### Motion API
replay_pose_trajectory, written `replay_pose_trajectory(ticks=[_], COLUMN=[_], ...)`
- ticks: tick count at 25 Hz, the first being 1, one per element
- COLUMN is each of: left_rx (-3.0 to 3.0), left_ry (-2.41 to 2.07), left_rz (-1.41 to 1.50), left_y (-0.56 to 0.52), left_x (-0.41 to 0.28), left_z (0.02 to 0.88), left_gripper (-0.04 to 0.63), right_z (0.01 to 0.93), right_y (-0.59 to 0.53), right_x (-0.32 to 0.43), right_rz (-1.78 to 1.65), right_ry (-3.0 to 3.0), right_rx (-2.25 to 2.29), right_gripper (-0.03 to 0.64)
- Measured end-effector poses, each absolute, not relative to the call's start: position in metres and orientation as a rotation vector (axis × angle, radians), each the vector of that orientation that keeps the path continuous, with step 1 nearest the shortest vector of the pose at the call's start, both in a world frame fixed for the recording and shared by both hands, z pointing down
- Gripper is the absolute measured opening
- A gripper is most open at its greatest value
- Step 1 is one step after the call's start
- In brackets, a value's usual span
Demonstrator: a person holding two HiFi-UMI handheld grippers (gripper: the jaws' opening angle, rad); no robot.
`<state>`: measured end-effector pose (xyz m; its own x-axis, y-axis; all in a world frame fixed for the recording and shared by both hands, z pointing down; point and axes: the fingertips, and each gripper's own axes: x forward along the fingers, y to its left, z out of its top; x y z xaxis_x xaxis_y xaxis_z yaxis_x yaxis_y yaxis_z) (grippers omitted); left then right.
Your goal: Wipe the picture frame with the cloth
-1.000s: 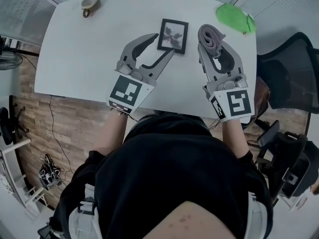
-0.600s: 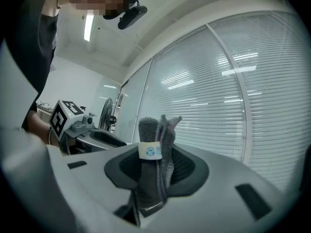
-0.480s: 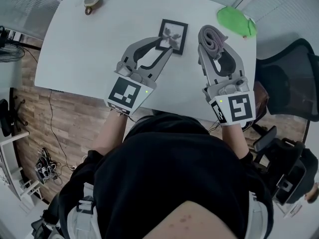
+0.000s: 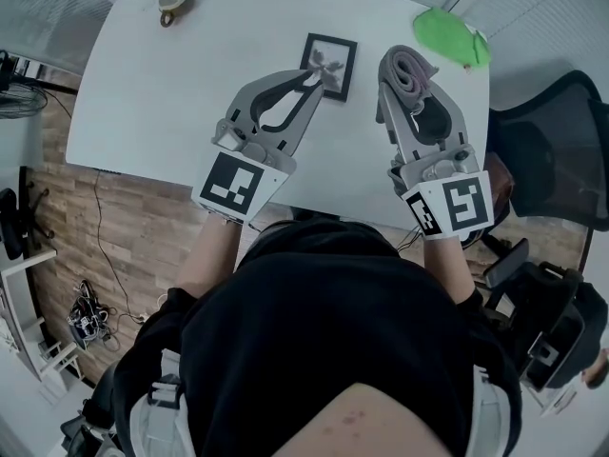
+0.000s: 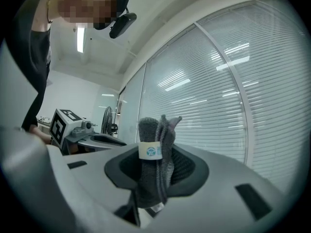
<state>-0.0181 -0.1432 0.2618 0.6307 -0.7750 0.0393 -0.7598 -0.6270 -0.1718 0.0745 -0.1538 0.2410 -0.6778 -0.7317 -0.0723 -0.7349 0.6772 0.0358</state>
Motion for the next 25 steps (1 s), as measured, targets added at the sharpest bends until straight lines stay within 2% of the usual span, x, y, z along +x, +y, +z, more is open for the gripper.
replay_pose_trajectory(ticks=[25], left_rx=[-2.722], left_ry=[1.294], left_rz=[-0.118], left_y=[-0.133], left_x=[-0.016], left_z=[0.263], left_gripper=[0.012], right_z=[0.234], right_y=[-0.138], right_x=[0.075], right_rz=[0.095], right_ry=[2.814], right_rx=[-1.215], right_gripper=[0.115])
